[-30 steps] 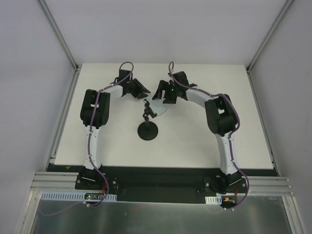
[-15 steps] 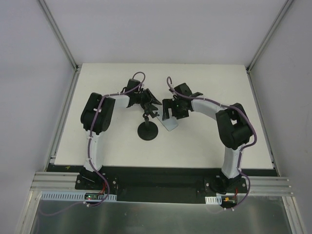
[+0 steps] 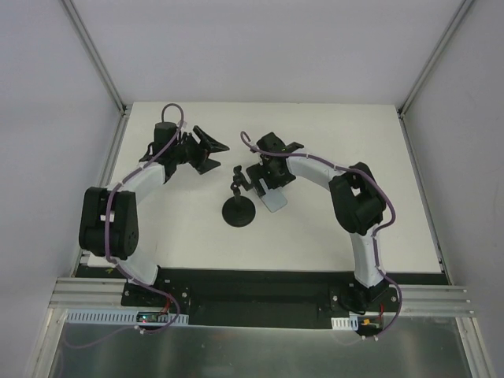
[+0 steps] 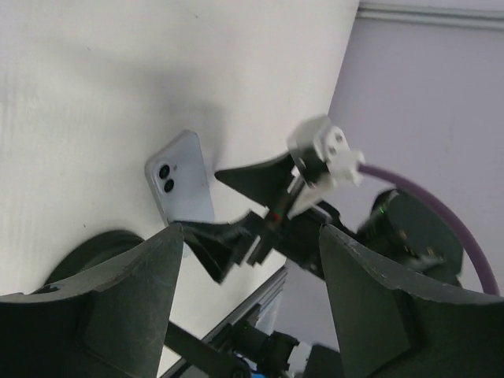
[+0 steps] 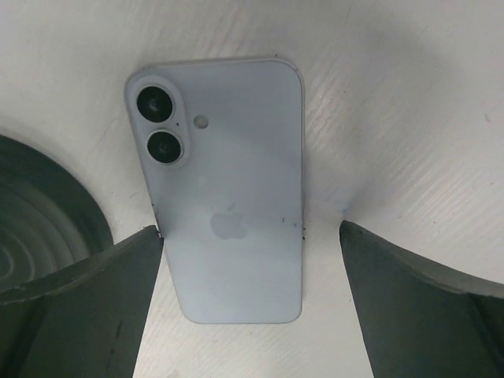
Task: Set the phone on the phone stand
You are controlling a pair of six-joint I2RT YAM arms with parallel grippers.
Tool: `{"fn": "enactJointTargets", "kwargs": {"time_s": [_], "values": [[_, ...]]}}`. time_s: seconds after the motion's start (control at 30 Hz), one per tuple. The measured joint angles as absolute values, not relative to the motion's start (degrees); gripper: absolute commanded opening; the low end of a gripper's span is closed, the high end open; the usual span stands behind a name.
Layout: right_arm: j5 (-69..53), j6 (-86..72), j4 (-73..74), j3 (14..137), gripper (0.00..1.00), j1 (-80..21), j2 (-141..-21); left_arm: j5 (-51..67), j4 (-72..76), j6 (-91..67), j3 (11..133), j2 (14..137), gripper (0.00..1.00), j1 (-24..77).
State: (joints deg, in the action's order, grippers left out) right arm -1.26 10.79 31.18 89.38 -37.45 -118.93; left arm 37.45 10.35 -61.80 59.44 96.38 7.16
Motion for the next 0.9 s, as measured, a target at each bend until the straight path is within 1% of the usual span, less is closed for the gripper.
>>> {"fn": "enactJointTargets", "kwargs": {"time_s": [0.17, 0.47, 0.5, 0.57, 0.67, 0.7, 0.77, 0.8, 0.87, 0.9], "values": [[0.6, 12.0, 32.7, 91.9, 0.98, -38.3, -121.3, 37.7, 10.6, -60.2, 53.7, 87.6, 0.69, 7.5], [1.5, 12.3, 32.9, 92.2, 0.99, -40.0, -121.9, 39.2, 8.9, -57.2, 46.7, 82.0, 0.69, 7.4], [1.9, 12.3, 33.0, 92.5, 0.96, -40.0, -122.2, 39.4, 8.4, -56.9, 46.4, 81.2, 0.69, 7.2], [2.3, 12.3, 33.8, 93.6, 0.93, -39.9, -122.8, 39.6, 7.1, -55.8, 46.0, 79.1, 0.69, 7.0], [2.4, 12.3, 34.3, 94.3, 0.82, -39.9, -123.4, 39.4, 5.4, -53.6, 46.0, 75.5, 0.68, 7.0], [2.6, 12.2, 34.5, 94.5, 0.76, -39.9, -123.5, 39.3, 4.8, -52.9, 46.0, 74.4, 0.68, 7.0], [2.7, 12.2, 34.9, 95.0, 0.71, -39.9, -123.8, 38.7, 3.4, -51.4, 46.0, 72.1, 0.68, 7.0], [2.8, 12.1, 35.2, 95.4, 0.67, -39.9, -124.0, 38.5, 2.7, -50.6, 46.0, 71.0, 0.68, 7.0], [2.9, 12.2, 35.5, 95.6, 0.63, -39.9, -124.1, 38.0, 1.4, -49.2, 46.0, 69.3, 0.68, 7.0], [3.0, 12.1, 35.5, 95.6, 0.59, -39.9, -124.1, 37.8, 0.8, -48.6, 46.0, 68.7, 0.68, 7.0]]}}
